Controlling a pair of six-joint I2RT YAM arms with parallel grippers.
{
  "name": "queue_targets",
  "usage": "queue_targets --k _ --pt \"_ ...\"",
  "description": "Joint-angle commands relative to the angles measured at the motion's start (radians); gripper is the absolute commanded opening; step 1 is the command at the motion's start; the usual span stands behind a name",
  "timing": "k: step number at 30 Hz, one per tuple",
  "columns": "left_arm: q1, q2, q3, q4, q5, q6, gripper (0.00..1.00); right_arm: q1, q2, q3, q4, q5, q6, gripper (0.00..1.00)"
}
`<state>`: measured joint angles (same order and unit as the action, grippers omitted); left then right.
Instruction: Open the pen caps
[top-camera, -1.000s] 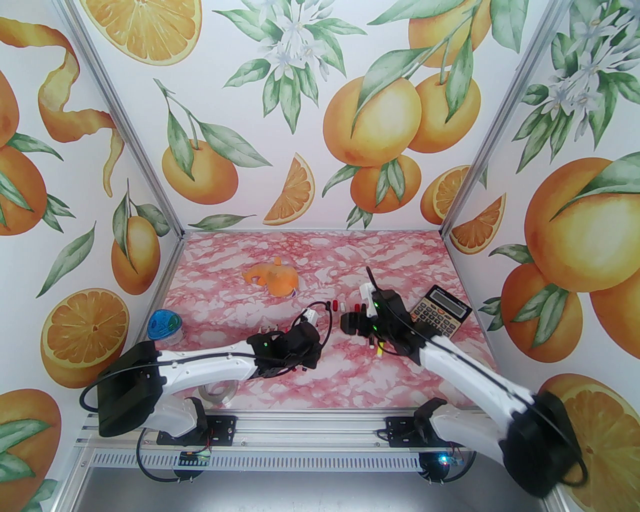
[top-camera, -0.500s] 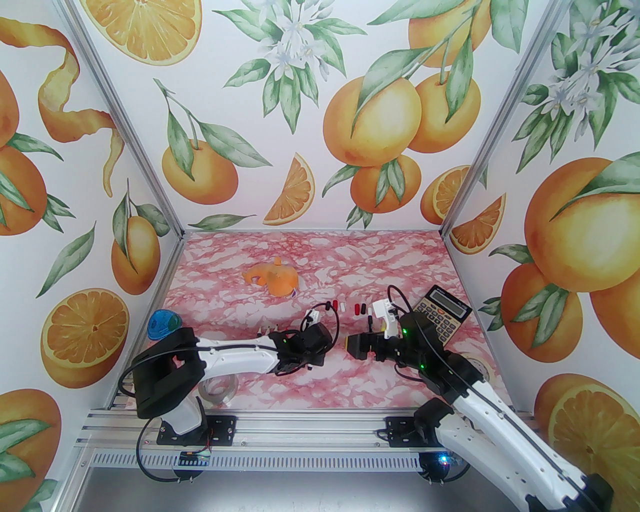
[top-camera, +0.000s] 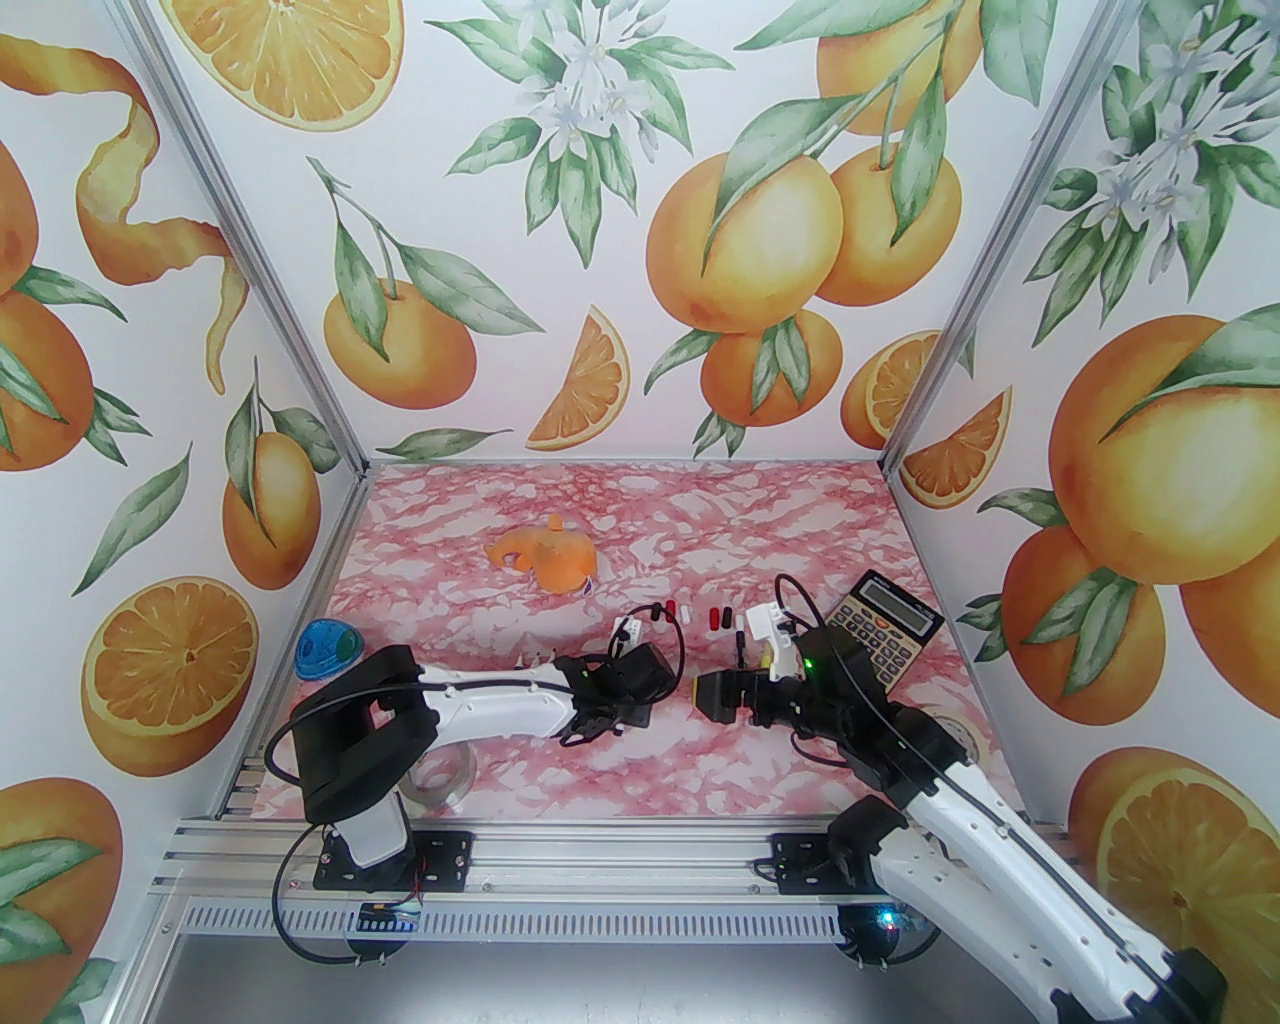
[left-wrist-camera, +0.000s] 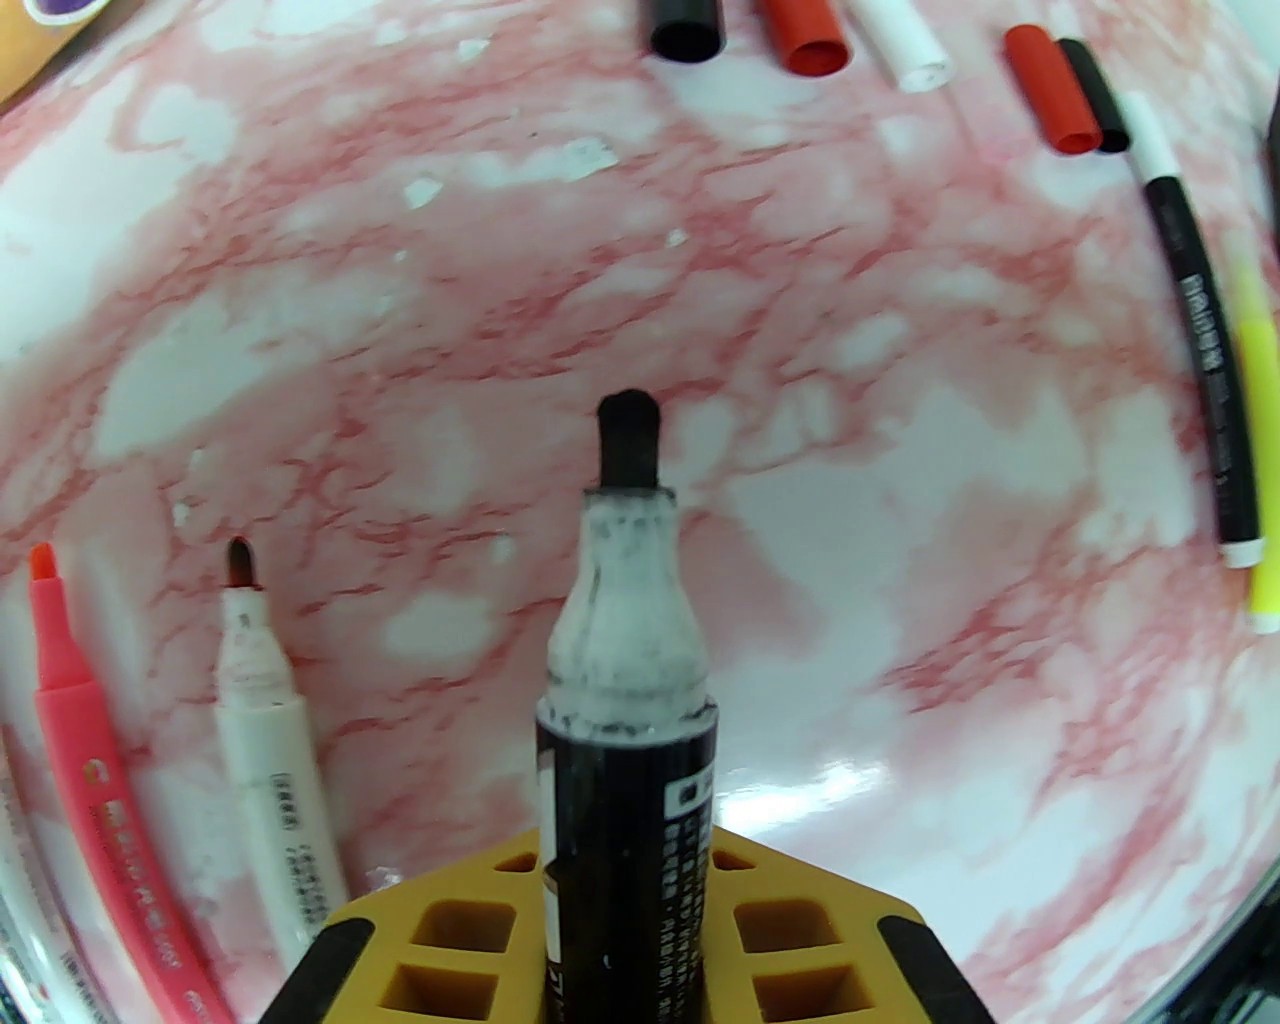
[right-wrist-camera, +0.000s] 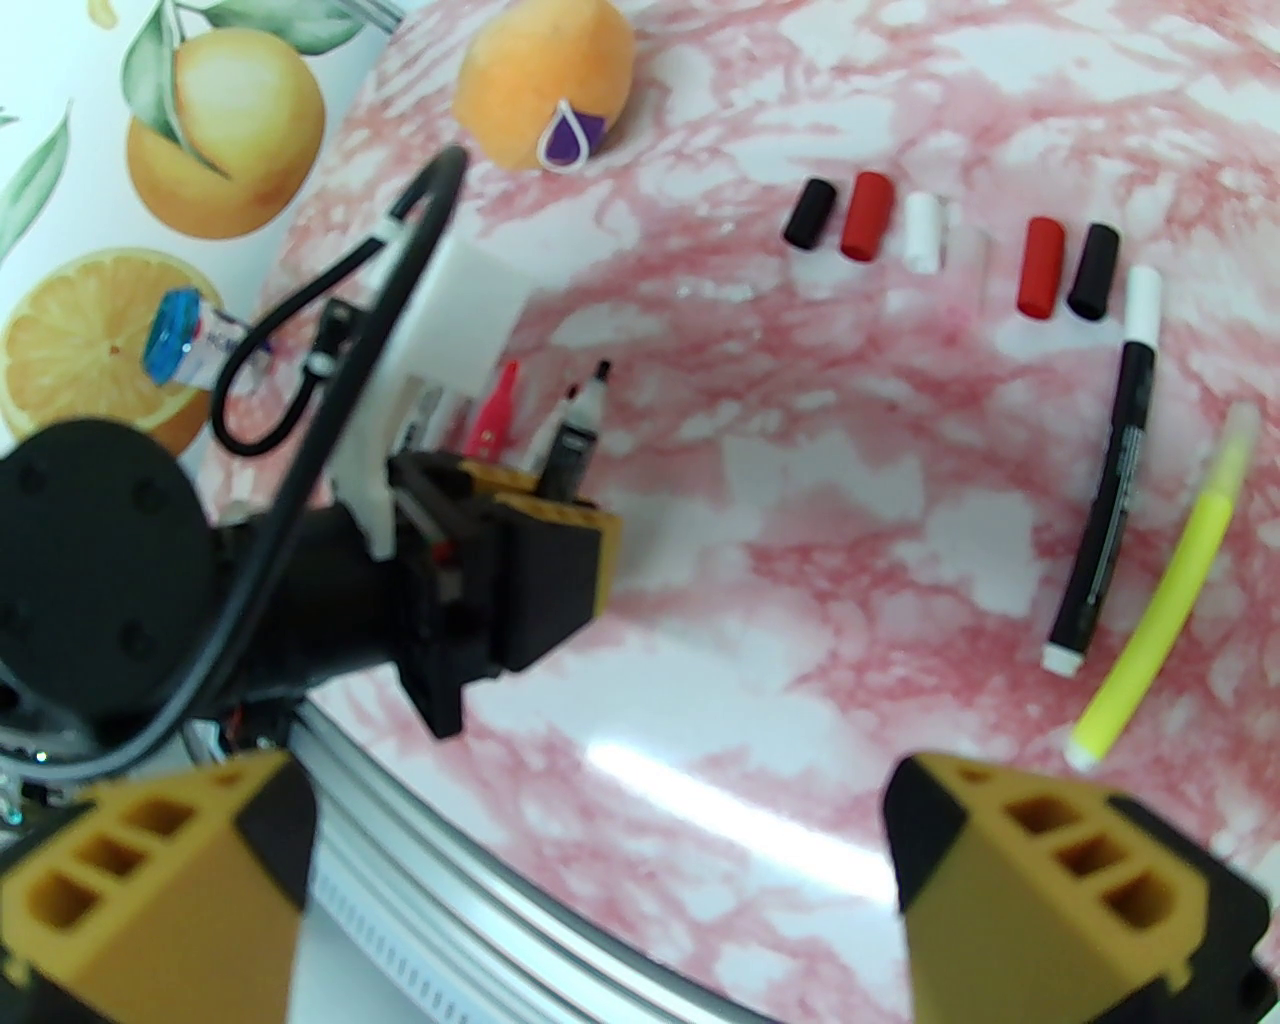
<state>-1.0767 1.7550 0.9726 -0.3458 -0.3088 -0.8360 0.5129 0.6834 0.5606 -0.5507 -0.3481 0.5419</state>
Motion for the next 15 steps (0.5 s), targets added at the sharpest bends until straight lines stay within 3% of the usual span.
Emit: queue_targets --k 1,13,15 --pt "0.008 0.015 0.018 -0.027 -0.02 -0.012 0.29 0.005 0.008 -0.006 -0.015 0.018 0.009 1.0" --pt "0.002 -0.041 0.018 -0.058 -0.038 -0.012 0.29 0.004 0.018 -0.013 -0.01 0.024 0.011 1.0" --pt "-0.003 -0.08 0.022 -0.053 -0.036 0.008 0.38 0.005 0.017 -0.016 -0.006 0.028 0.014 1.0"
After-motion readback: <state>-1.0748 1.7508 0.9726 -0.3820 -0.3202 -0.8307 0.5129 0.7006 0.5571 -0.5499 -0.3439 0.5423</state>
